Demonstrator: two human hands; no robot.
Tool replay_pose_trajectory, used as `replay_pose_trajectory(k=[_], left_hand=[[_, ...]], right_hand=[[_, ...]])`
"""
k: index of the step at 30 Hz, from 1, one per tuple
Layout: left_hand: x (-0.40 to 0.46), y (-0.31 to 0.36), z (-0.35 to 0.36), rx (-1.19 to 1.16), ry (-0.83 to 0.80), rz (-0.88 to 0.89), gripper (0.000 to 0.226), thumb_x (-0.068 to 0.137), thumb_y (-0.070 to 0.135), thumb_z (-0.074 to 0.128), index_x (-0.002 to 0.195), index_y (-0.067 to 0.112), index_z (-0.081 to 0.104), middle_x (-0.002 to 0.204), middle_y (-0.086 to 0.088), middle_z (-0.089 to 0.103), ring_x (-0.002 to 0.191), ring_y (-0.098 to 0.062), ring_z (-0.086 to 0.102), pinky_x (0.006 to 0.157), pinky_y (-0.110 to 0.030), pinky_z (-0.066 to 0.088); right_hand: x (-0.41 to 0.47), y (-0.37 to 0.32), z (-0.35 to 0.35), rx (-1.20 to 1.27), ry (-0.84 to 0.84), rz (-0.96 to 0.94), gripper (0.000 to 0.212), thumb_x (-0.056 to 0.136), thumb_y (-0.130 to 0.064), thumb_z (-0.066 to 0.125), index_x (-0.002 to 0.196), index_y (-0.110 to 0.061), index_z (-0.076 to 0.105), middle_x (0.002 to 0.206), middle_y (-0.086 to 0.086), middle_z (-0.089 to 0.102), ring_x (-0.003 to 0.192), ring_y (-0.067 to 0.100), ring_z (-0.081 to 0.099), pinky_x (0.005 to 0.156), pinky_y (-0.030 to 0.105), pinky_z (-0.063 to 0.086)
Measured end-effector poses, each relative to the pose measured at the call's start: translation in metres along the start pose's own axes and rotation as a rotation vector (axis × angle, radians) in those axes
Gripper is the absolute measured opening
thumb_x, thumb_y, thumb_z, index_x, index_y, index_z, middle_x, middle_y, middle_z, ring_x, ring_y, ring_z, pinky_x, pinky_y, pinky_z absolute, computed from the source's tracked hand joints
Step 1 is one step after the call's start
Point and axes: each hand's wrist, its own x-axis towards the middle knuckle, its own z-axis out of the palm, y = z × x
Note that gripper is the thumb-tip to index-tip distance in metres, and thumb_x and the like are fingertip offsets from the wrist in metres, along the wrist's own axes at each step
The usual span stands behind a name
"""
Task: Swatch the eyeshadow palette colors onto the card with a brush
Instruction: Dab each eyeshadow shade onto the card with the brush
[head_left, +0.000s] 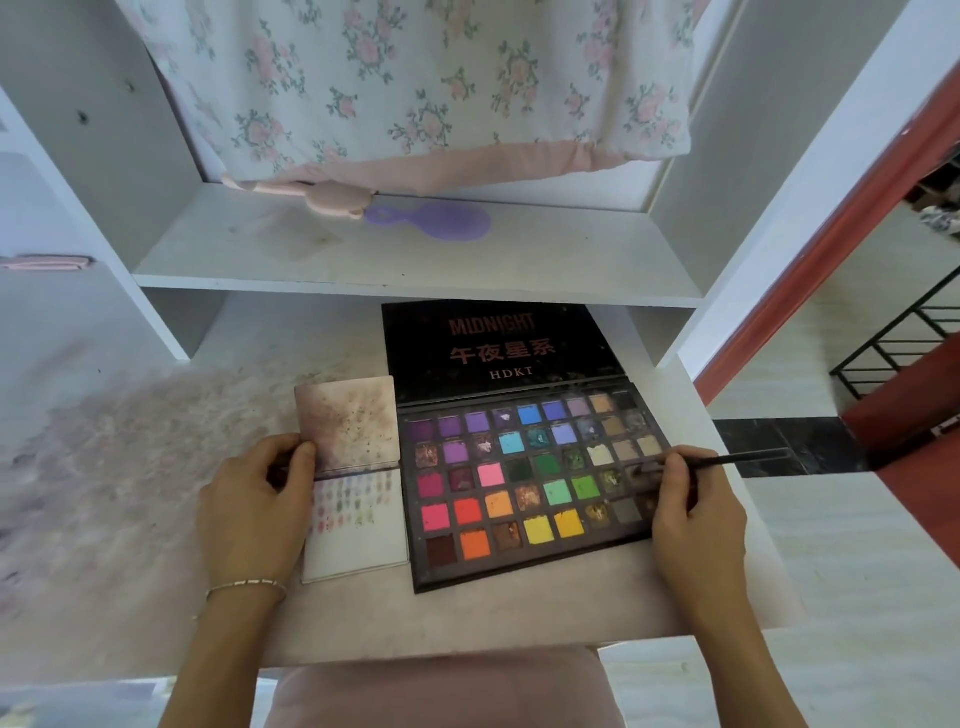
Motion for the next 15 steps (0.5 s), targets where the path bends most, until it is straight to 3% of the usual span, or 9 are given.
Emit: replay_pose_trajectory(k=[9, 15], left_hand=[[0.0005, -0.0037, -0.0005, 0.004, 0.001, -0.001, 0.013, 0.085, 0.015, 0.059, 0.09, 0.011, 0.07, 0.08, -0.012, 0.068, 0.069, -0.018, 0.048, 0.064, -0.029, 0.034], [0.0009, -0.0036, 0.0005, 0.013, 0.006, 0.01, 0.013, 0.086, 0.016, 0.058, 0.09, 0.011, 0.07, 0.08, -0.012, 0.068, 0.069, -0.018, 0.048, 0.061, -0.028, 0.032]], right_hand=[[0.0005, -0.0016, 0.0004, 0.015, -0.002, 0.015, 0.006, 0.095, -0.018, 0.042, 0.093, -0.018, 0.048, 0.077, -0.013, 0.05, 0.073, 0.0, 0.05, 0.056, 0.013, 0.033], [0.0005, -0.0033, -0.0002, 0.006, 0.008, 0.008, 0.007, 0.095, -0.015, 0.042, 0.092, -0.017, 0.049, 0.076, -0.012, 0.05, 0.073, 0.0, 0.049, 0.057, 0.012, 0.032]])
